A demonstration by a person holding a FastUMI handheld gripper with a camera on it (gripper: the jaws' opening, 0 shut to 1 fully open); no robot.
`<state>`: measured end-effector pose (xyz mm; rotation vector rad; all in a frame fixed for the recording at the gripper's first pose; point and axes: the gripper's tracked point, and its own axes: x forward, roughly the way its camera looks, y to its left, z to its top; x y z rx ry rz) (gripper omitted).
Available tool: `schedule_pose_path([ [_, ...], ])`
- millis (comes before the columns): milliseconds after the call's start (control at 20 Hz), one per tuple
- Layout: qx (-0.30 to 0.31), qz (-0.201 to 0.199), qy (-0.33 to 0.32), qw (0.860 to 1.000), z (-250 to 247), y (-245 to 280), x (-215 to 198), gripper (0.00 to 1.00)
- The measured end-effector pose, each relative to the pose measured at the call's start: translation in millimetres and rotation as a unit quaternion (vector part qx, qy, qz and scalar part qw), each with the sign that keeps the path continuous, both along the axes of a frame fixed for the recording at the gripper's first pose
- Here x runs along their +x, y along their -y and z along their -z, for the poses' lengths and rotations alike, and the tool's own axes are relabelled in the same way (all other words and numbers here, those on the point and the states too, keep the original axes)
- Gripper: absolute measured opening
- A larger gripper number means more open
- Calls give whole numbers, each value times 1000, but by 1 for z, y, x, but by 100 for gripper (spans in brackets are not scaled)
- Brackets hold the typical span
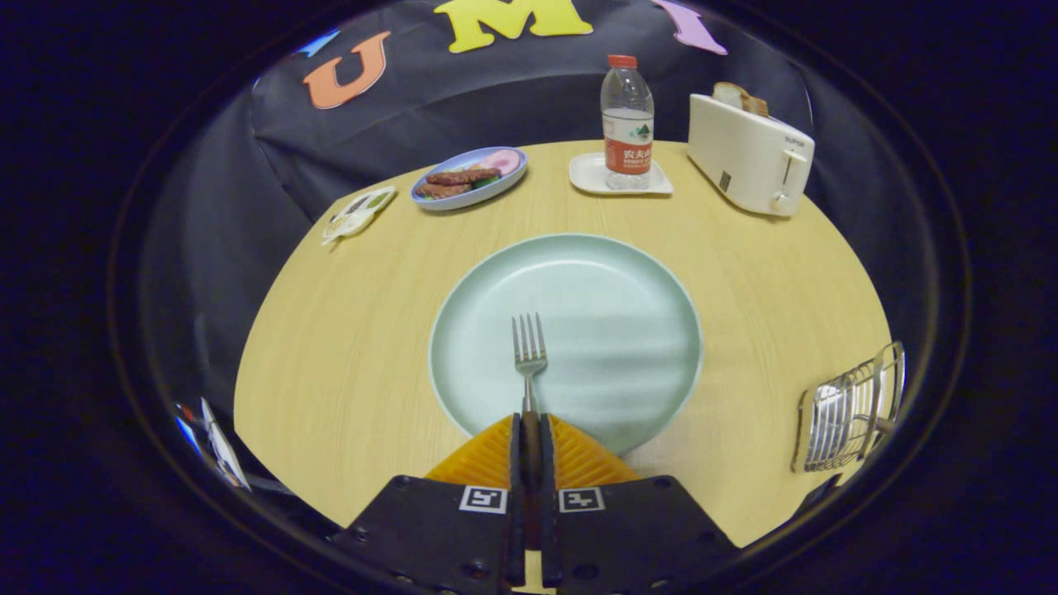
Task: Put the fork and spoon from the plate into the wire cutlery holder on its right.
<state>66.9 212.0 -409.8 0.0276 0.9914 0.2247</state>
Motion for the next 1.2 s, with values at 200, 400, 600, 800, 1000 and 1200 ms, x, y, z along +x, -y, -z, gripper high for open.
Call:
schedule_pose_path([
  [200,-31,-38,33,998,-24,23,-6,2],
  [400,-42,-58,50,996,-47,47,-18,2],
  [600,-48,-72,52,995,-62,77,-35,2],
  [800,-51,-72,54,995,-70,112,-49,2],
  [1000,-50,-59,54,996,-79,152,-63,1],
  [1200,-33,-26,54,998,-95,193,-73,1],
])
